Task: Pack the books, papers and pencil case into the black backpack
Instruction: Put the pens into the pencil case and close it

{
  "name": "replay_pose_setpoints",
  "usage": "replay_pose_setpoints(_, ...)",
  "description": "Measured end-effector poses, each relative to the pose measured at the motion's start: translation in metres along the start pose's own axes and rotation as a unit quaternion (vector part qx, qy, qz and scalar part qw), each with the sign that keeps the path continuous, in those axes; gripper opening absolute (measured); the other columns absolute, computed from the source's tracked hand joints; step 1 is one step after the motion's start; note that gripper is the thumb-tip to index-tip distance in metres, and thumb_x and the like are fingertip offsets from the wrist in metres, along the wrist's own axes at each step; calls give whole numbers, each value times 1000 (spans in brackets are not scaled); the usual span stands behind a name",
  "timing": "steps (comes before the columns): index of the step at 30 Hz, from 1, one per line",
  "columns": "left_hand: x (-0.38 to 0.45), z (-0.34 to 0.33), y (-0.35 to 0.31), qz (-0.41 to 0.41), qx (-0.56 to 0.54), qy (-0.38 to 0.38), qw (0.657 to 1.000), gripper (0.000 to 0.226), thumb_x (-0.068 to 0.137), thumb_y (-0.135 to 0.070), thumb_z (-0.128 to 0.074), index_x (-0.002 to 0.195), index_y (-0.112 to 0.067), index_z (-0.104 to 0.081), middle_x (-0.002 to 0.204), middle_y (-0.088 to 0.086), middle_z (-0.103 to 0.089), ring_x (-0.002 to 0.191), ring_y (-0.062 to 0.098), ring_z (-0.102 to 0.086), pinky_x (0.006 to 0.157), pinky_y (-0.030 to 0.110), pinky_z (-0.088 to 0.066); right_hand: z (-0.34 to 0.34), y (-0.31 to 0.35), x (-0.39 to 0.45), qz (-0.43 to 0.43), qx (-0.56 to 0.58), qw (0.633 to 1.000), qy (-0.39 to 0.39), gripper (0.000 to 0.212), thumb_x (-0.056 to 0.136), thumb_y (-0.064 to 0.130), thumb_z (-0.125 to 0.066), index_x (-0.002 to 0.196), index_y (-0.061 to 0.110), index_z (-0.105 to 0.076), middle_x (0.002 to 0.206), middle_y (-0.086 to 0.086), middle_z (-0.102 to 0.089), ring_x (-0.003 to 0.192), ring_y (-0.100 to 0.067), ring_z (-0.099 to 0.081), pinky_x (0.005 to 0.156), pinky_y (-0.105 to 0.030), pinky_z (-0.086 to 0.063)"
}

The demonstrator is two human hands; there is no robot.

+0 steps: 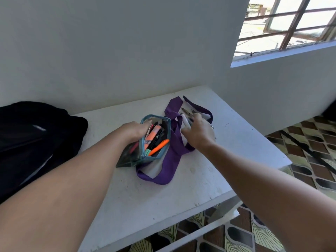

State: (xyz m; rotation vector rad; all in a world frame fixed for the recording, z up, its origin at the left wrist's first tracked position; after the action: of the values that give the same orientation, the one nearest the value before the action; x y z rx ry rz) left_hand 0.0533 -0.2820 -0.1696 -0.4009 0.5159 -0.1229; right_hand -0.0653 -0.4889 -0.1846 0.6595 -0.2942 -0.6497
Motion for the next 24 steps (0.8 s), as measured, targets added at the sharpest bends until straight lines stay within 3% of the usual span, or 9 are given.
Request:
replay_pose_setpoints(3,-2,2,2,-4,-4,2,1000,93,95,-78,-28,157,-9,-35,157,23,-40,136,44,-48,110,50,-42,6,11,-5,-19,166,985,-38,26,89,34,-65,109,17,-67,98,0,-70,89,-22,-68,76,-38,-56)
replay_pose_setpoints(5,-3,2,3,-8,-13,6,1000,92,96,-78,-28,157,-9,-35,157,23,-40,136,43,-47,110,50,-42,8,29,-13,39,217,974,-53,14,88,31,-70,100,24,-70,92,4,-71,85,-15,-69,74,-30,-56)
replay_pose_setpoints(8,-5,2,5,-15,-39,12,999,89,96,-77,-28,154,-11,-40,153,22,-45,133,41,-51,104,46,-42,3,65,-27,177,254,950,-26,16,90,23,-74,104,19,-68,90,7,-71,81,-8,-69,74,-23,-58)
replay_pose_setpoints(11,-6,2,6,-13,-78,25,997,85,97,-76,-31,152,-12,-45,150,22,-49,132,40,-51,103,45,-41,-14,82,-33,302,153,941,-14,19,90,19,-74,108,18,-69,98,4,-69,88,-14,-67,78,-38,-59)
replay_pose_setpoints(13,-7,4,8,-4,-97,35,995,82,100,-72,-30,153,-12,-44,154,21,-45,137,39,-47,109,47,-39,-29,80,-31,331,68,941,-13,22,91,14,-71,112,23,-70,104,5,-64,91,-19,-64,75,-43,-57)
replay_pose_setpoints(16,-8,2,7,6,-117,52,992,83,101,-71,-25,156,-11,-38,160,20,-37,144,38,-40,115,49,-36,-40,72,-28,318,28,948,-23,31,90,7,-66,113,27,-72,102,7,-61,89,-24,-63,71,-41,-55)
replay_pose_setpoints(20,-5,4,4,1,-116,45,992,75,104,-66,-25,151,-13,-47,157,16,-43,141,33,-43,107,41,-37,-62,77,-24,337,-19,941,23,38,95,13,-59,129,26,-72,117,-3,-71,104,-34,-59,93,-38,-46)
replay_pose_setpoints(22,-3,5,3,4,-107,48,993,76,103,-67,-25,152,-13,-47,156,17,-43,139,34,-44,102,42,-38,-70,81,-21,318,-69,944,58,39,101,25,-52,137,33,-65,124,-4,-62,110,-35,-48,95,-42,-41)
replay_pose_setpoints(24,1,6,1,8,-94,42,995,76,102,-68,-28,152,-13,-47,157,18,-42,140,36,-44,106,44,-38,-69,84,-16,292,-94,948,81,37,103,31,-48,137,37,-62,125,-5,-50,113,-33,-39,98,-44,-37)
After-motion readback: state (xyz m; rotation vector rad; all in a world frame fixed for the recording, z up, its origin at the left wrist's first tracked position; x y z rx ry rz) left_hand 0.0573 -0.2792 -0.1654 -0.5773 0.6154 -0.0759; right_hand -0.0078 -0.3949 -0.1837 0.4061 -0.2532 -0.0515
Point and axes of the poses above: each hand's wrist, its own x-axis towards the middle knuckle, its own z-axis out of the back of the hand, y = z × x, the point moved 5 cm from there along x, towards the middle knuckle
